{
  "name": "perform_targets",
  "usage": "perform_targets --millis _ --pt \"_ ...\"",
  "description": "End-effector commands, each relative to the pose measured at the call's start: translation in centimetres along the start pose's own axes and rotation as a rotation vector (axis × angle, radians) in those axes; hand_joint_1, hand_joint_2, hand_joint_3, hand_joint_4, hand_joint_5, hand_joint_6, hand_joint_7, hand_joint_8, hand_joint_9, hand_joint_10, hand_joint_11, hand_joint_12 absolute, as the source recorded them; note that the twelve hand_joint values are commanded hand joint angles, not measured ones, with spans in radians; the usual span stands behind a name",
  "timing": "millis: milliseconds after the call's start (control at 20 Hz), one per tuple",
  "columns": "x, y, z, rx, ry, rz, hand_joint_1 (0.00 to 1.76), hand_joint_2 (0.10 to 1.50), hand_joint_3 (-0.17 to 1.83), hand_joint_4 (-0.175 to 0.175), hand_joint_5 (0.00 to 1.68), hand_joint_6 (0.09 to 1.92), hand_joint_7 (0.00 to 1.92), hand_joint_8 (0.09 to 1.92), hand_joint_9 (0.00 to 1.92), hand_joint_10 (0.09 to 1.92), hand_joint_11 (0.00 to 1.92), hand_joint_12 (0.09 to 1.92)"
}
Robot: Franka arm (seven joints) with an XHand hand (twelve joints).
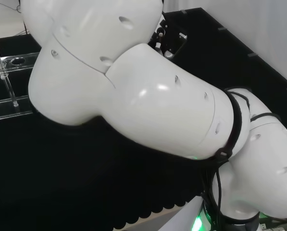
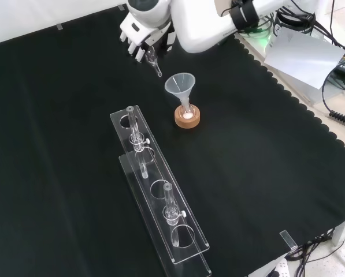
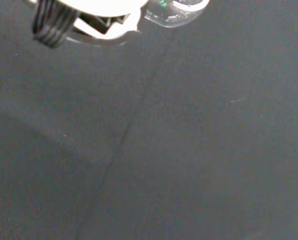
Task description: Put the weighing funnel back on the table.
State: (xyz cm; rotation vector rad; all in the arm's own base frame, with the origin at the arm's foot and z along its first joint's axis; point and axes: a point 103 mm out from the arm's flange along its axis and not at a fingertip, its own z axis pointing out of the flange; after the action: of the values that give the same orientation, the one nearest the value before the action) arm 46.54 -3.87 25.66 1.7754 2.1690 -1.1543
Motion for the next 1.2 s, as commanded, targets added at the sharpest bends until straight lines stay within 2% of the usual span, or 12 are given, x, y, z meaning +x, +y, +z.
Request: perform_targets --millis 50,200,600,1200 --pt "-0.1 2.2 1.9 -0.007 0.080 -0.023 1.09 0.66 0.78 0.175 1.13 0.98 0.80 0.67 1.13 0.40 0.83 1.04" --pt "0.1 3.3 3.1 -0.024 0.109 -0.027 1.09 0.66 0.78 0.174 1.13 0.98 0.80 0.67 1.13 0.40 0.83 1.04" --pt "0.2 5.7 5.8 -0.012 0.166 -0.030 1.09 0.67 0.77 0.170 1.12 0.98 0.81 0.67 1.13 0.40 0.84 1.04" --pt "0.6 8.1 8.8 0.012 0.193 -0.052 1.09 0.67 0.77 0.166 1.12 0.99 0.81 0.67 1.14 0.40 0.84 1.04"
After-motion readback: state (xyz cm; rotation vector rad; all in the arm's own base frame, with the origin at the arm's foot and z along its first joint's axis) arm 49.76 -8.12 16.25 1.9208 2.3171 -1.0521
